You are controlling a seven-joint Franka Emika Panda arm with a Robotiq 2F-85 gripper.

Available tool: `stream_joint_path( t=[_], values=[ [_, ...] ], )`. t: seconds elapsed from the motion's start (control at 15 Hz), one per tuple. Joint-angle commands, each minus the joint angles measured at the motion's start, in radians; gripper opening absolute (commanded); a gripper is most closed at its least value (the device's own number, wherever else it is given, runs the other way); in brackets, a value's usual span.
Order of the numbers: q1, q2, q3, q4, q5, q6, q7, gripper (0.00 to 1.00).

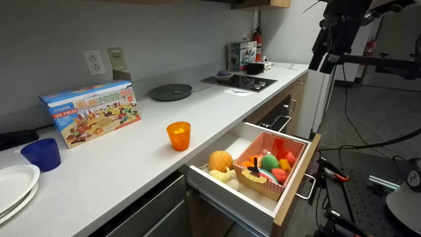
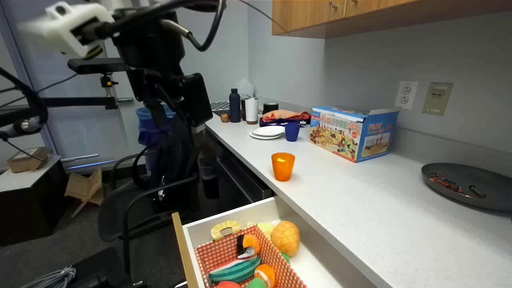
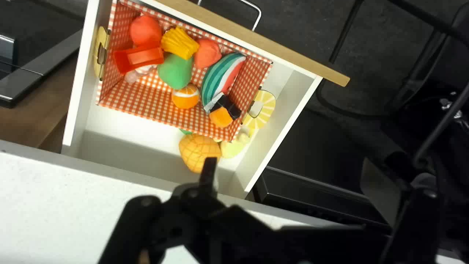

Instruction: Take the pineapple plush toy out of the drawer then close the drawer

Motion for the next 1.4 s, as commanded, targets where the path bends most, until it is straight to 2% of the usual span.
stream_joint_path(
  t=[0.0, 0.47, 0.53, 0.67, 0.8, 1.13, 1.33],
  values=[
    [-0.001, 0.002, 0.001, 0.002, 0.001, -0.002, 0.0, 1.0],
    [-0.001, 0.004, 0.001, 0.003, 0.0, -0.004, -0.002, 1.0],
    [0.048, 0.203, 0.018, 0.09, 0.013, 0.116, 0.024, 1.0],
    [0.05, 0.254, 0.038, 0.105, 0.007, 0.177, 0.037, 1.0],
    [0.056, 0.361, 0.06, 0.152, 0.008, 0.236, 0.054, 1.0],
    [0.031, 0.655, 0.116, 0.321, -0.018, 0.296, 0.113, 1.0],
    [0.0, 0.835, 0.145, 0.437, -0.088, 0.331, 0.184, 1.0]
  ],
)
